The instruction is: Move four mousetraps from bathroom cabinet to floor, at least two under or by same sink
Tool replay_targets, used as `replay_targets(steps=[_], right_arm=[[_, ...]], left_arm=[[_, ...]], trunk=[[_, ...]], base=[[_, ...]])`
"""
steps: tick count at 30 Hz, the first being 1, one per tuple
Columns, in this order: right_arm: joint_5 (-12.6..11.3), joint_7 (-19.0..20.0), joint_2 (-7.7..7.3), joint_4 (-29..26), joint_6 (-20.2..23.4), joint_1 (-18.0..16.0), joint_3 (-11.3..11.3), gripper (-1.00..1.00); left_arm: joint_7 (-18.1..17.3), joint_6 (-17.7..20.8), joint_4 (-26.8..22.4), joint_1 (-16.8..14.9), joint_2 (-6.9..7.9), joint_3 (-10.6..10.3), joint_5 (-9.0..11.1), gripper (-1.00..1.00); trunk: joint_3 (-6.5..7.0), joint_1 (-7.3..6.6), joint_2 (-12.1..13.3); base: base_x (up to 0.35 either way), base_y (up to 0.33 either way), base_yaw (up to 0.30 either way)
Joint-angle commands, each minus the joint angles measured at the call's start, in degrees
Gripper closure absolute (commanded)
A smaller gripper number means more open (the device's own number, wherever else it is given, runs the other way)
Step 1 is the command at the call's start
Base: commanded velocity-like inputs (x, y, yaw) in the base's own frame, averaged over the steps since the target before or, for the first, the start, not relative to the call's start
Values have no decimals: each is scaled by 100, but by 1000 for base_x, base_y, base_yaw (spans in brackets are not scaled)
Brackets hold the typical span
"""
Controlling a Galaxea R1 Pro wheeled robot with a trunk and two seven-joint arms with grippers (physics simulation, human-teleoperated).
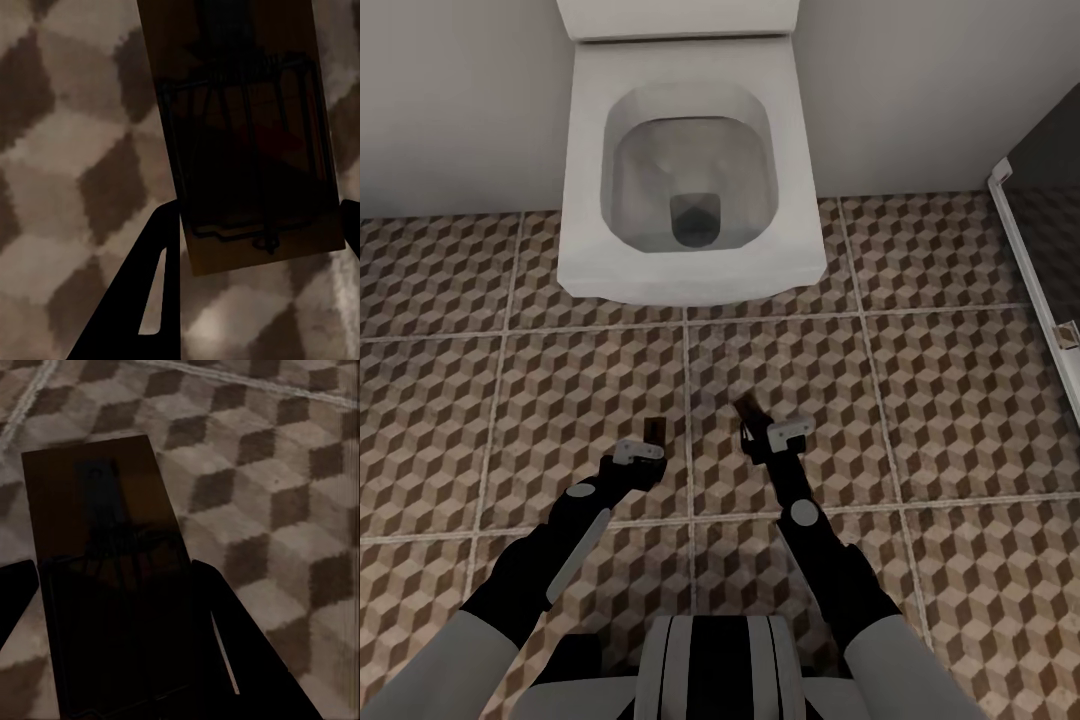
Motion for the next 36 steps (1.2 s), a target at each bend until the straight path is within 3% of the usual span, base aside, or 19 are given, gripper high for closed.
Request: replay_targets(steps=[1, 12, 36], right_arm=[[47, -46, -15, 3, -2, -2, 8, 100], [41, -46, -188, 9, 3, -2, 9, 100], [26, -54, -186, 10, 3, 0, 21, 100]], left_arm=[[51, 21, -8, -5, 7, -20, 50, 100], [51, 21, -13, -5, 7, -20, 50, 100], [51, 20, -24, -4, 7, -20, 50, 100]], trunk=[[-2, -1, -1], [-2, -1, -1], [-2, 10, -6]], base=[[0, 0, 0], [0, 0, 0], [0, 0, 0]])
